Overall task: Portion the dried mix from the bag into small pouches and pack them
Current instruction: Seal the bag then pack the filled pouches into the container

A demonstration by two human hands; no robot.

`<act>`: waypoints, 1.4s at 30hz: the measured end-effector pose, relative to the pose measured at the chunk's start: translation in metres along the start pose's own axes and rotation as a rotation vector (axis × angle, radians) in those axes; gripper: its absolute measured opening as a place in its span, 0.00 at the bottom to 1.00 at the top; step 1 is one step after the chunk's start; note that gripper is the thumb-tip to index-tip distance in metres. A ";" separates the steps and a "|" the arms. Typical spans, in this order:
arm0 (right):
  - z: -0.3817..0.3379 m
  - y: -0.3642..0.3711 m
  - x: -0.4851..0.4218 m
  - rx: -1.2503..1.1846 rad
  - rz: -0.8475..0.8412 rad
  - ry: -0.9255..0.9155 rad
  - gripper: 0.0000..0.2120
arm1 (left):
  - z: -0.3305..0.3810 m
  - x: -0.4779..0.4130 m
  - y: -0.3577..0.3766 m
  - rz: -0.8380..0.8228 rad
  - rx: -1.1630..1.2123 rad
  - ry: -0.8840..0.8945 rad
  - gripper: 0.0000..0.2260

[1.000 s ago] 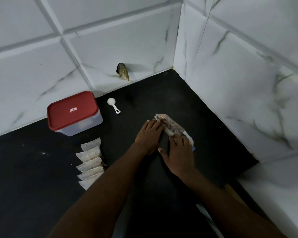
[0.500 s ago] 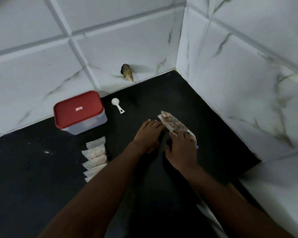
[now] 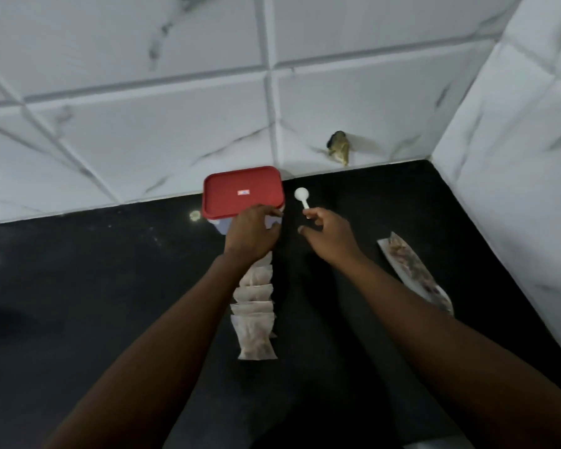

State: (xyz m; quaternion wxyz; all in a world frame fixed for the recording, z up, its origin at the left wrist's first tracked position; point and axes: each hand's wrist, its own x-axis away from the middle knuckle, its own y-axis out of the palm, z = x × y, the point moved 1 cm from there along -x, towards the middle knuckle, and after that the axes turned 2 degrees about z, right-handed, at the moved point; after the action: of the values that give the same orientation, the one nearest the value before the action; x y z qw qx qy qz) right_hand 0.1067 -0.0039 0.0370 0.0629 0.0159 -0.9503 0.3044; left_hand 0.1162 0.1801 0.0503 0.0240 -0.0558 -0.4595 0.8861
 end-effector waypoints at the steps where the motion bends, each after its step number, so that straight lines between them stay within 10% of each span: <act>1: -0.010 0.004 -0.008 -0.048 -0.023 0.027 0.22 | -0.010 -0.001 -0.011 0.051 0.037 -0.043 0.12; 8: -0.049 0.036 -0.064 -0.142 -0.030 0.120 0.28 | -0.073 -0.012 -0.048 0.363 0.091 -0.364 0.15; 17: -0.050 0.060 -0.092 -0.170 -0.036 0.183 0.26 | -0.107 -0.031 -0.038 0.114 0.462 -0.677 0.20; 42: 0.055 -0.085 0.062 -0.060 0.156 0.281 0.26 | 0.054 0.097 0.054 -0.053 0.594 -0.364 0.26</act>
State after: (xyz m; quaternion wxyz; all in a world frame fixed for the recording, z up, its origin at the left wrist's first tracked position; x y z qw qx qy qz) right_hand 0.0455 -0.1043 0.0498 0.1720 -0.1024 -0.9392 0.2790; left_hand 0.0138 0.1144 0.0297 -0.0202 0.1246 -0.1799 0.9756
